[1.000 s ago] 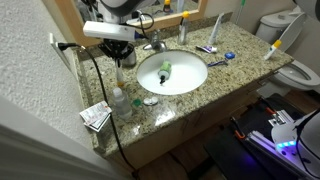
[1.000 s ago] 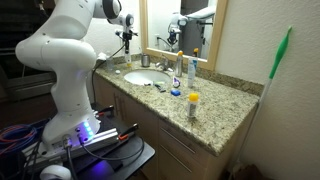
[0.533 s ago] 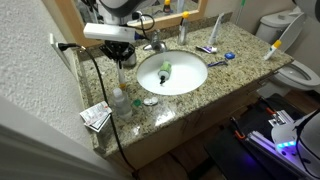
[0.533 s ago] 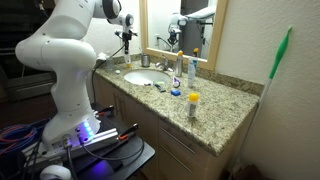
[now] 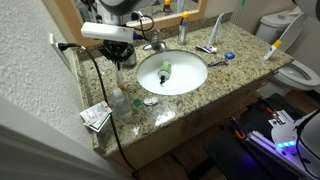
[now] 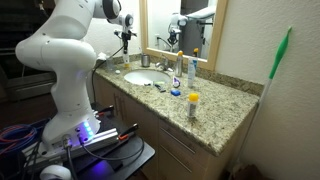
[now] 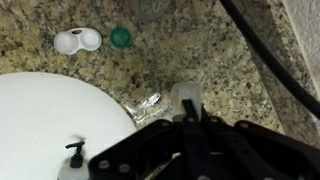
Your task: Move the tube across the sink
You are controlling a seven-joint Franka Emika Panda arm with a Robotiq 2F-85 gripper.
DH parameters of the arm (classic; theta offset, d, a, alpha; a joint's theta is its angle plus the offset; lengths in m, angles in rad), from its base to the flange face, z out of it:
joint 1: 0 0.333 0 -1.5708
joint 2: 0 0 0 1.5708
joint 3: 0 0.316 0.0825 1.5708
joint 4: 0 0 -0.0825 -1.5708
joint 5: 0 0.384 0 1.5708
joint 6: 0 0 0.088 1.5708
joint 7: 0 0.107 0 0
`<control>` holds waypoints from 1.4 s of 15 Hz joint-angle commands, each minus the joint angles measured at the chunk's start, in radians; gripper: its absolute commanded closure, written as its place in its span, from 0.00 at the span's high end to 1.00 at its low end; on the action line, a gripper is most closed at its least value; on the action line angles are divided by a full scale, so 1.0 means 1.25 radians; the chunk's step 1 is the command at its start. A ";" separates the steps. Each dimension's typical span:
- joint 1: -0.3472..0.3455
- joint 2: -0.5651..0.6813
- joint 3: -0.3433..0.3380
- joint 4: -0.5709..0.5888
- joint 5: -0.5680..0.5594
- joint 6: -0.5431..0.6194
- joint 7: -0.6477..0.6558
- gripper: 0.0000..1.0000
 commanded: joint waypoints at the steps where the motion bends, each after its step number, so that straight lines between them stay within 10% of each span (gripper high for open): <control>1: 0.000 0.000 0.001 0.000 0.001 0.000 0.000 0.04; 16: 0.024 0.032 -0.019 -0.008 -0.031 0.058 0.040 0.01; 17: 0.029 0.028 -0.023 -0.012 -0.039 0.056 0.055 0.29; 21: 0.048 -0.009 -0.032 -0.057 -0.076 0.049 0.092 0.50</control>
